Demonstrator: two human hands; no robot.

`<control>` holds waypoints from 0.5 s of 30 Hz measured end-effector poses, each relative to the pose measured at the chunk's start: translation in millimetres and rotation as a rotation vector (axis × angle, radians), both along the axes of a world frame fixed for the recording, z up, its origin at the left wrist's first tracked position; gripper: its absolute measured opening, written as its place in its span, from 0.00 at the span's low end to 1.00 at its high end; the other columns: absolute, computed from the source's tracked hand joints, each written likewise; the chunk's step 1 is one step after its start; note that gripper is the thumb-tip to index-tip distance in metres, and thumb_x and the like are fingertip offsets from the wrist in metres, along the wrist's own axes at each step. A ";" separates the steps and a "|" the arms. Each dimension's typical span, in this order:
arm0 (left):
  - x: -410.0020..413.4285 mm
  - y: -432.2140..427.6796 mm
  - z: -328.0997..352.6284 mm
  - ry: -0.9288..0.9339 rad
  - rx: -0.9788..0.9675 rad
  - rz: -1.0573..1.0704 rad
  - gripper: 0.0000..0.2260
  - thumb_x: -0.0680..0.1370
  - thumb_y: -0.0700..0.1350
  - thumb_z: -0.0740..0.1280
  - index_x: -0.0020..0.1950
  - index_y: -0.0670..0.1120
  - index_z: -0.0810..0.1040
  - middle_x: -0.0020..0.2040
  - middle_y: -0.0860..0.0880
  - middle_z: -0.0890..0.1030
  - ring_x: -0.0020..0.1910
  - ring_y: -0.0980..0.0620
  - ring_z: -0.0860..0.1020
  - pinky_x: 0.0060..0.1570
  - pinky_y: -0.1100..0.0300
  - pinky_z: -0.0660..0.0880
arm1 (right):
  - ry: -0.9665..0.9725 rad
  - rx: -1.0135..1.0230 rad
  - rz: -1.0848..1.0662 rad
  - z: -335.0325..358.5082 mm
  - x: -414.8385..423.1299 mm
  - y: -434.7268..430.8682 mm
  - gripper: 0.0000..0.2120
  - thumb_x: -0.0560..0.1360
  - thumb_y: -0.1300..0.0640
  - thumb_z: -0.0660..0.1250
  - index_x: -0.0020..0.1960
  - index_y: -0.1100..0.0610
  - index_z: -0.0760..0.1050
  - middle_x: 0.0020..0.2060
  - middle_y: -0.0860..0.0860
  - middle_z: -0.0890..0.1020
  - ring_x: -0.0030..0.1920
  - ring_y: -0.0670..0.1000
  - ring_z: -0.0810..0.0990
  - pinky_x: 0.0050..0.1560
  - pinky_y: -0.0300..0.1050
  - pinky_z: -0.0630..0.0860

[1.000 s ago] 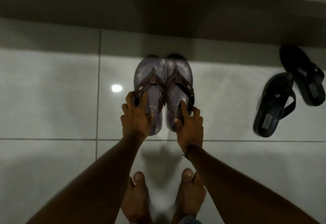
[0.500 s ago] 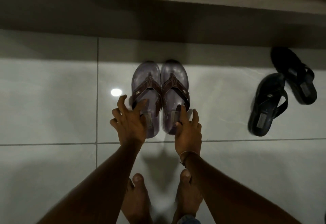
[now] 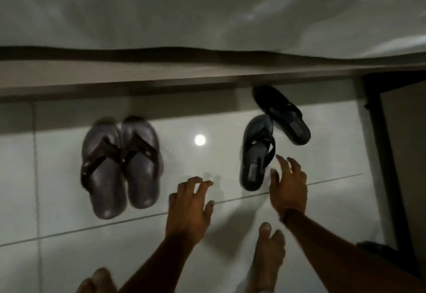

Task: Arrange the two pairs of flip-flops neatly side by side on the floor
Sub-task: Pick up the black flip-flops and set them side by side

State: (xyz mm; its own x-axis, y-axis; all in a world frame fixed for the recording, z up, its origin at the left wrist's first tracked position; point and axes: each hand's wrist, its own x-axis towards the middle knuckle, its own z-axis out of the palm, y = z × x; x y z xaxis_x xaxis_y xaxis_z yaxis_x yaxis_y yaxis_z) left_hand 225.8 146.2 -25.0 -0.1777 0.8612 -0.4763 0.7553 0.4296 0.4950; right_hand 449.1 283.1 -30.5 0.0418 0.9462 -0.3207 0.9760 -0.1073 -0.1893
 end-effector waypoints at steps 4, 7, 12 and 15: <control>70.1 65.6 -43.9 -0.067 0.000 -0.015 0.27 0.81 0.56 0.64 0.79 0.59 0.63 0.78 0.53 0.63 0.75 0.48 0.64 0.67 0.50 0.69 | -0.033 0.042 0.090 -41.8 69.0 97.8 0.20 0.82 0.56 0.60 0.74 0.48 0.69 0.74 0.59 0.69 0.70 0.68 0.68 0.64 0.67 0.73; 107.0 102.3 -76.0 -0.054 -0.037 -0.014 0.31 0.80 0.54 0.66 0.80 0.61 0.59 0.79 0.48 0.58 0.71 0.43 0.66 0.62 0.45 0.73 | -0.045 -0.032 0.233 -72.4 102.0 156.6 0.25 0.82 0.59 0.58 0.78 0.45 0.66 0.78 0.58 0.64 0.76 0.66 0.62 0.70 0.67 0.69; 124.4 119.9 -109.4 -0.018 -0.038 -0.035 0.30 0.80 0.56 0.65 0.80 0.63 0.60 0.73 0.45 0.63 0.62 0.38 0.71 0.53 0.44 0.78 | -0.032 -0.156 0.344 -108.5 112.2 194.3 0.37 0.79 0.65 0.61 0.82 0.41 0.55 0.79 0.56 0.59 0.71 0.67 0.65 0.68 0.63 0.70; 125.2 113.4 -115.9 -0.105 -0.070 0.028 0.34 0.78 0.54 0.69 0.81 0.65 0.56 0.70 0.46 0.62 0.61 0.39 0.73 0.54 0.43 0.80 | -0.026 -0.062 0.344 -116.8 116.7 187.6 0.32 0.81 0.62 0.60 0.81 0.41 0.59 0.75 0.58 0.64 0.64 0.66 0.69 0.59 0.63 0.74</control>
